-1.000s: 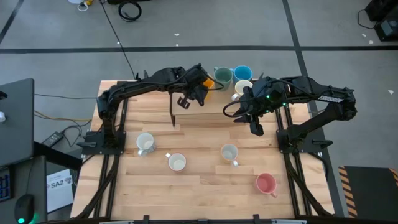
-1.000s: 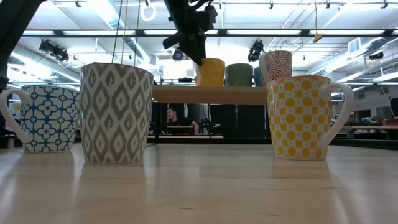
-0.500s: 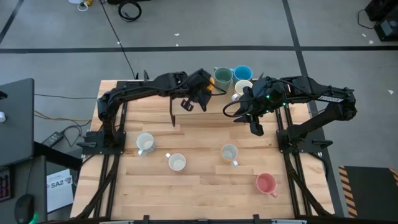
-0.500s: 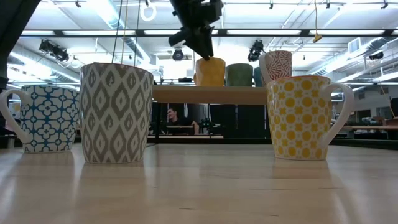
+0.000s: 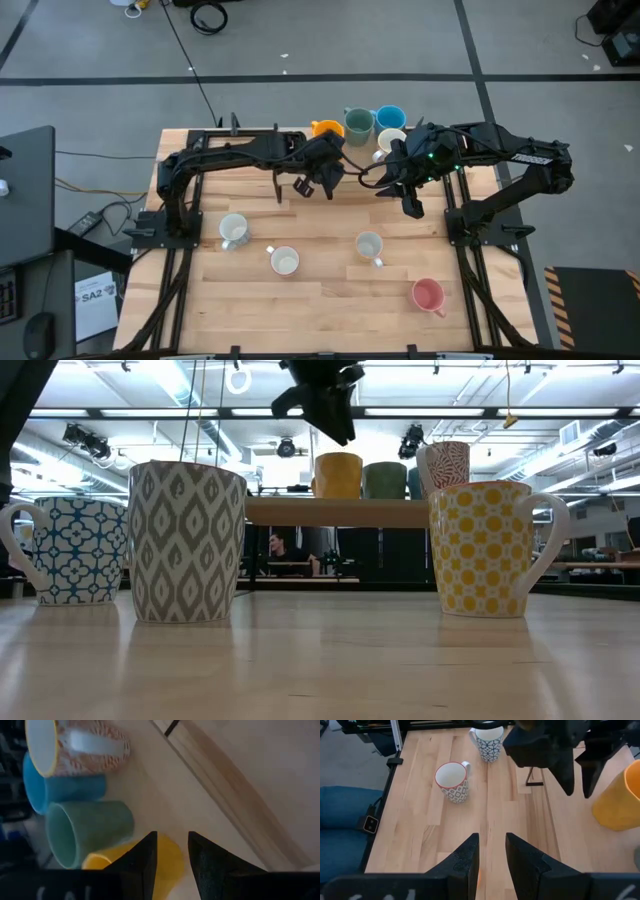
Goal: Place coffee mugs
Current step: Put the yellow mug on the shelf
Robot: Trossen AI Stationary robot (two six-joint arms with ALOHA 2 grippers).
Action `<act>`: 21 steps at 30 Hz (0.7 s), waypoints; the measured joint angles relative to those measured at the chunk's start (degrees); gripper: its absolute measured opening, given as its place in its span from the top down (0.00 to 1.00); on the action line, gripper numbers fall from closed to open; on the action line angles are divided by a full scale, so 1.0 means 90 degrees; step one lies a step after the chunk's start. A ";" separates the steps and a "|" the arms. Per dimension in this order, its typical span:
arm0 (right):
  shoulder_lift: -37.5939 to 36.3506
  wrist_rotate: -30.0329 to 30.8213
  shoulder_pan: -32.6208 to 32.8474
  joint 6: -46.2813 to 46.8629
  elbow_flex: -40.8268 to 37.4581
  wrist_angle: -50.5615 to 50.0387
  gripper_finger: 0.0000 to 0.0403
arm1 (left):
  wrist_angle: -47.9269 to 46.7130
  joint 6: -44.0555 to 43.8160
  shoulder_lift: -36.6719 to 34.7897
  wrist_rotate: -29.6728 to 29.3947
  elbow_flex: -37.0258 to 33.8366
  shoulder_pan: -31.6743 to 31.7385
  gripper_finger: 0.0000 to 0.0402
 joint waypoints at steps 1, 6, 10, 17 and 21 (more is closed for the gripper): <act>0.0001 0.0000 -0.0002 0.0000 0.0000 0.0000 0.75 | -0.0067 -0.0130 0.0000 -0.0002 0.0000 0.0010 0.71; 0.0001 0.0000 -0.0002 0.0000 0.0000 0.0000 0.75 | -0.0474 -0.0677 0.0001 0.0000 -0.0002 0.0167 0.71; 0.0001 0.0002 -0.0002 -0.0002 0.0000 0.0000 0.75 | -0.0491 -0.0863 0.0079 0.0064 -0.0009 0.0307 0.71; 0.0001 0.0002 -0.0002 -0.0002 0.0002 0.0002 0.75 | -0.0257 -0.0861 0.0206 0.0280 -0.0007 0.0502 0.71; 0.0001 0.0002 -0.0001 -0.0002 0.0002 0.0000 0.75 | -0.0132 -0.0861 0.0240 0.0282 -0.0004 0.0599 0.71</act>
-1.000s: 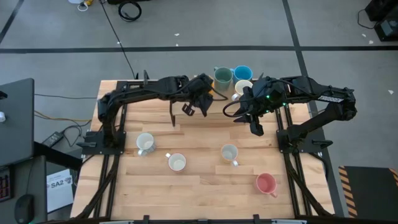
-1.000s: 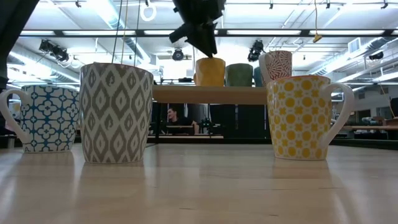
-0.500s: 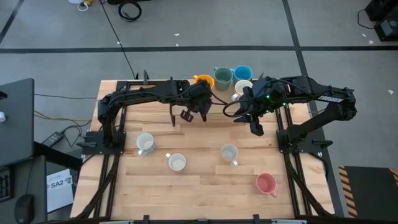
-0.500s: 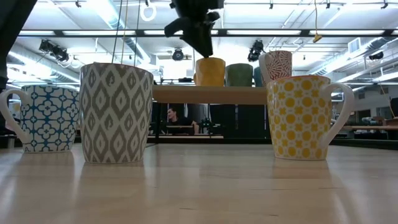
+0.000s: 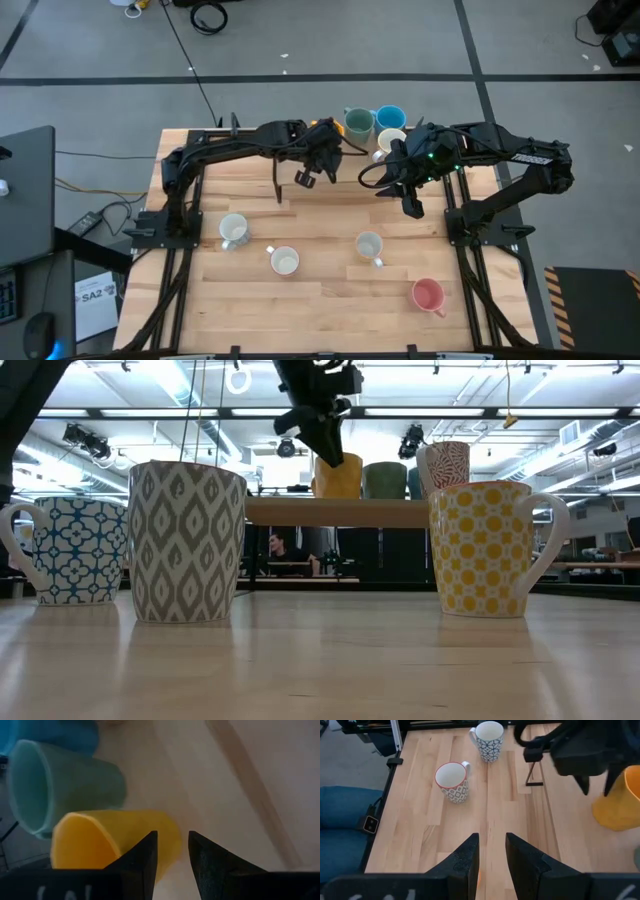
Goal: Place coffee mugs
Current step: Put the yellow mug on the shelf
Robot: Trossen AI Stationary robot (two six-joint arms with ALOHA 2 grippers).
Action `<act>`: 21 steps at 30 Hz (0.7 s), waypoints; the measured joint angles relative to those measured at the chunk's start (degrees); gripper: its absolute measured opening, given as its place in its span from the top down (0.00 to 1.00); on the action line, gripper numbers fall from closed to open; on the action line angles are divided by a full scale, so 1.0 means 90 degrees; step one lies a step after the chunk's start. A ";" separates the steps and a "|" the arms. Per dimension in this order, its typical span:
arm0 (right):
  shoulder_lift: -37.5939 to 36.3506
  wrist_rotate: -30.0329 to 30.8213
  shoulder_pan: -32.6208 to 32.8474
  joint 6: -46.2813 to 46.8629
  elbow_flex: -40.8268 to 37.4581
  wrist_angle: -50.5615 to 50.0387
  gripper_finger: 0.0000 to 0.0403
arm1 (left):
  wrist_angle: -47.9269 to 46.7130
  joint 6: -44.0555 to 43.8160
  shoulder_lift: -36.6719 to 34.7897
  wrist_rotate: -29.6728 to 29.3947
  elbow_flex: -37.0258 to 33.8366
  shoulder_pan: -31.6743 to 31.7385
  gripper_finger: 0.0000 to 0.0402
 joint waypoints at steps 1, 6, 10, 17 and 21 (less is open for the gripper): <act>0.0000 0.0000 0.0000 0.0000 0.0000 0.0002 0.75 | 0.0073 -0.0002 0.0015 0.0000 0.0002 0.0026 0.71; 0.0000 0.0000 -0.0001 0.0000 0.0000 0.0000 0.75 | 0.0176 0.0000 0.0037 0.0021 -0.0003 0.0127 0.71; 0.0000 0.0000 0.0000 0.0000 0.0000 0.0002 0.75 | 0.0311 -0.0030 0.0037 0.0019 -0.0003 0.0223 0.71; 0.0000 0.0000 0.0000 0.0000 0.0000 0.0002 0.75 | 0.0523 -0.0119 0.0037 0.0017 -0.0003 0.0366 0.71; 0.0000 0.0000 0.0001 0.0000 0.0000 0.0002 0.75 | 0.0640 -0.0119 0.0037 0.0006 -0.0003 0.0436 0.71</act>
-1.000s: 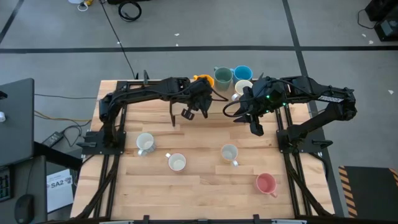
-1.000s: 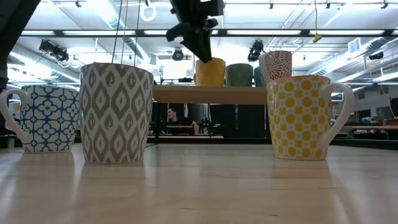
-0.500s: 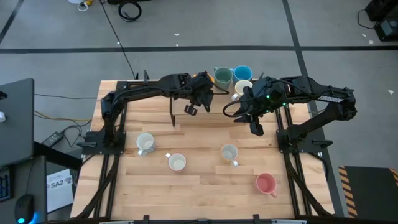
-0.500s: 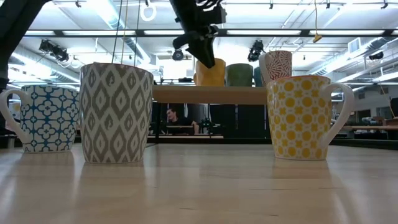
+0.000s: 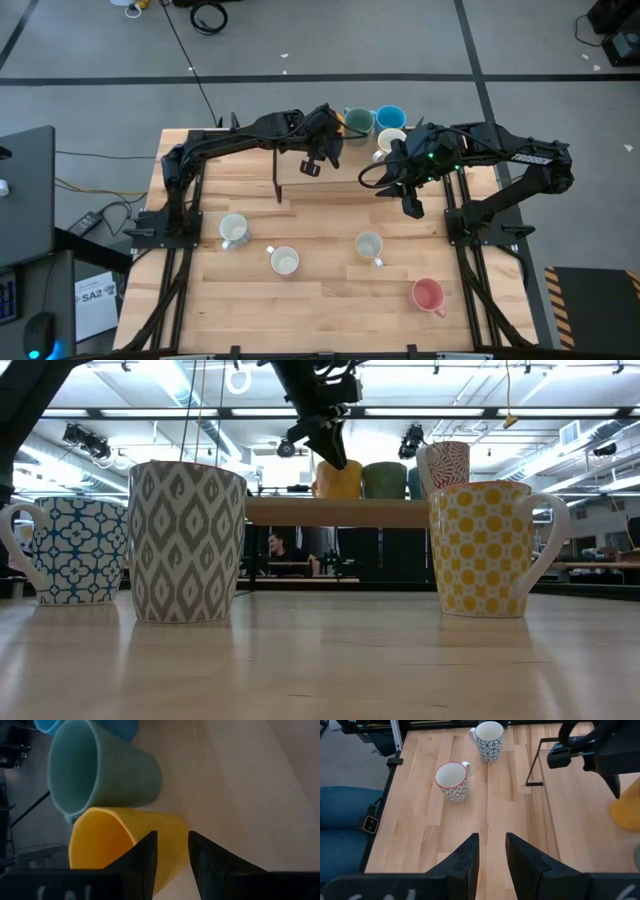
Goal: Place coffee mugs
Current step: Put the yellow mug on the shelf, then put the white-gray mug on the shelf
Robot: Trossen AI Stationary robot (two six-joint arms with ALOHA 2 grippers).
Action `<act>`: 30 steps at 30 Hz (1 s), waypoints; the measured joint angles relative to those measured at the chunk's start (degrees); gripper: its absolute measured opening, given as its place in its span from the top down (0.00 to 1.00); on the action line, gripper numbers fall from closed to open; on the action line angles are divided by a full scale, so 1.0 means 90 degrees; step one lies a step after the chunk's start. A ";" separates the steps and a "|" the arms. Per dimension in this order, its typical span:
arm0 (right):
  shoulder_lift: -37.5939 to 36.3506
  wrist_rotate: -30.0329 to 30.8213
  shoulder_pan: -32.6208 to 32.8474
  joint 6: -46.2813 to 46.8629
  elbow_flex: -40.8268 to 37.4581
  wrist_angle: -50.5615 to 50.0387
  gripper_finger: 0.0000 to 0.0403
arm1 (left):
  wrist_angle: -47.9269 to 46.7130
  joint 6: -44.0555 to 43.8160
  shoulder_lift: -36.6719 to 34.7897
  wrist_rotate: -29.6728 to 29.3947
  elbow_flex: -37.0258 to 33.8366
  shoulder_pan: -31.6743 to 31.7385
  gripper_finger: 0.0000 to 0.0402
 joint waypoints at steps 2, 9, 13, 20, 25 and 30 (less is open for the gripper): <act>0.0000 0.0000 -0.0002 0.0000 0.0000 -0.0002 0.75 | 0.0053 0.0000 0.0000 -0.0001 0.0000 0.0031 0.71; 0.0000 0.0000 -0.0002 0.0000 0.0000 0.0000 0.75 | 0.0114 0.0005 0.0000 0.0002 0.0000 0.0135 0.71; 0.0000 0.0000 -0.0002 0.0000 0.0000 0.0000 0.75 | 0.0116 0.0002 -0.0002 -0.0007 0.0000 0.0188 0.71; 0.0000 0.0000 -0.0002 0.0000 0.0000 -0.0002 0.75 | 0.0116 0.0002 -0.0011 -0.0011 0.0000 0.0119 0.71; 0.0000 0.0000 -0.0002 0.0000 0.0000 -0.0001 0.75 | 0.0043 0.0005 -0.0185 -0.0028 0.0002 -0.0174 0.71; 0.0000 0.0000 -0.0002 0.0044 0.0000 -0.0002 0.75 | -0.0254 -0.0209 -0.0535 -0.0074 0.0005 -0.0587 0.71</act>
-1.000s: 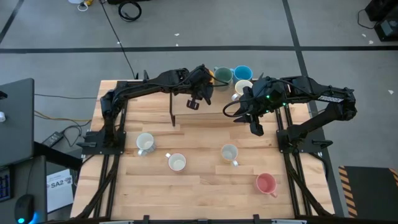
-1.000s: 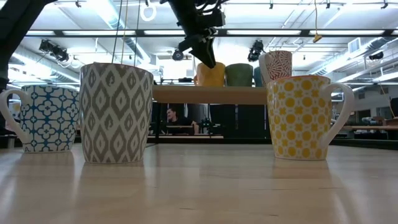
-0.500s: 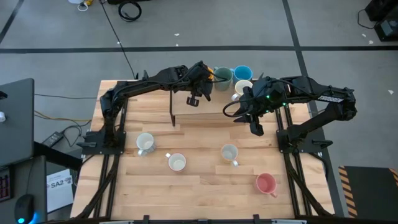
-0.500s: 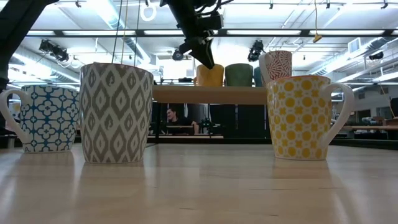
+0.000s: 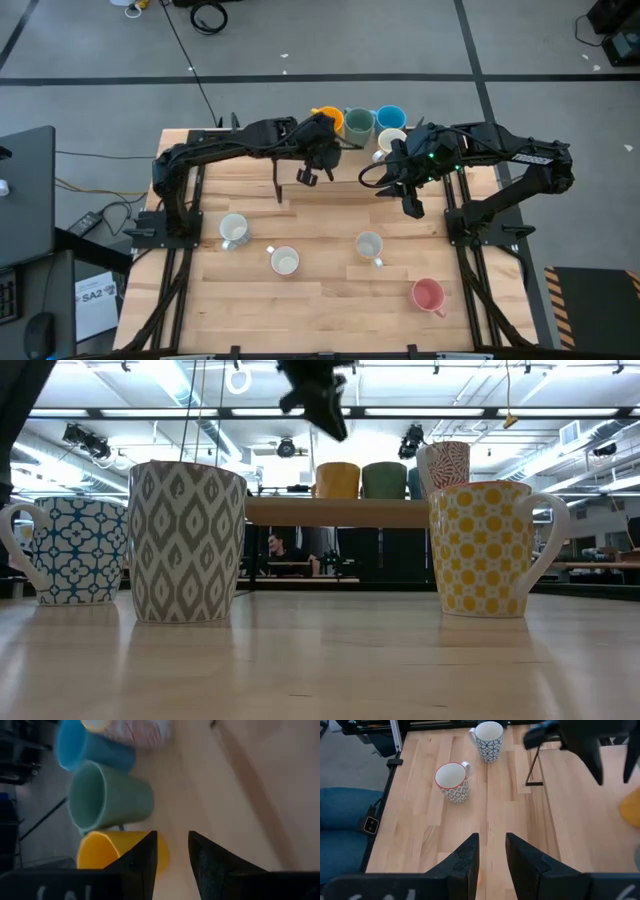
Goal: Place coffee mugs
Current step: Put the white-gray mug on the shelf
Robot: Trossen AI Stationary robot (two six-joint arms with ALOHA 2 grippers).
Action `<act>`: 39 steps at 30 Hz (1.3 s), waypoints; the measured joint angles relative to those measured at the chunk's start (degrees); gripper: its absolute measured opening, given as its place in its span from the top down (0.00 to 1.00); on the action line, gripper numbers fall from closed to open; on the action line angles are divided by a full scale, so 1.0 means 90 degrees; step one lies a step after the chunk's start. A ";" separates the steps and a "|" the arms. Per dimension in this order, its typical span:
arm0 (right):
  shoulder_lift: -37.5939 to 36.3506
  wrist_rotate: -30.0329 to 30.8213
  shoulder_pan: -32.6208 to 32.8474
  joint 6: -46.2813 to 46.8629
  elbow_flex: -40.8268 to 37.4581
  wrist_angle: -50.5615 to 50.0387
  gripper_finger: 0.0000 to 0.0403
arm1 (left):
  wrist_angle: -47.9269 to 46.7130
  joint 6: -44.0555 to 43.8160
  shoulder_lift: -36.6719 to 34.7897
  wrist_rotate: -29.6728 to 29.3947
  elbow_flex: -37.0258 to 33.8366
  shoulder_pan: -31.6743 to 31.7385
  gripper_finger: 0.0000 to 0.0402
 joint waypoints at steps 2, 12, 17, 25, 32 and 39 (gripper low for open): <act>0.0000 0.0000 0.0002 0.0002 0.0000 -0.0010 0.75 | -0.0277 -0.0365 -0.0153 0.0011 0.0002 -0.0159 0.71; 0.0000 0.0000 0.0002 0.0005 0.0000 0.0000 0.75 | -0.2070 -0.3820 -0.0584 0.0308 0.0007 -0.1138 0.71; 0.0000 0.0000 0.0002 0.0004 0.0000 -0.0005 0.75 | -0.3463 -0.5202 -0.0596 0.0590 0.0002 -0.1691 0.71; 0.0000 0.0000 0.0002 -0.0118 0.0000 -0.0018 0.75 | -0.4311 -0.5617 -0.0601 0.0743 -0.0051 -0.2600 0.71; 0.0000 0.0000 0.0002 -0.0325 0.0000 -0.0022 0.75 | -0.4321 -0.5281 -0.0684 0.0802 -0.0870 -0.3095 0.71; 0.0000 0.0000 0.0002 -0.0329 0.0000 -0.0051 0.75 | -0.4124 -0.5286 -0.1400 0.1362 -0.2296 -0.3045 0.71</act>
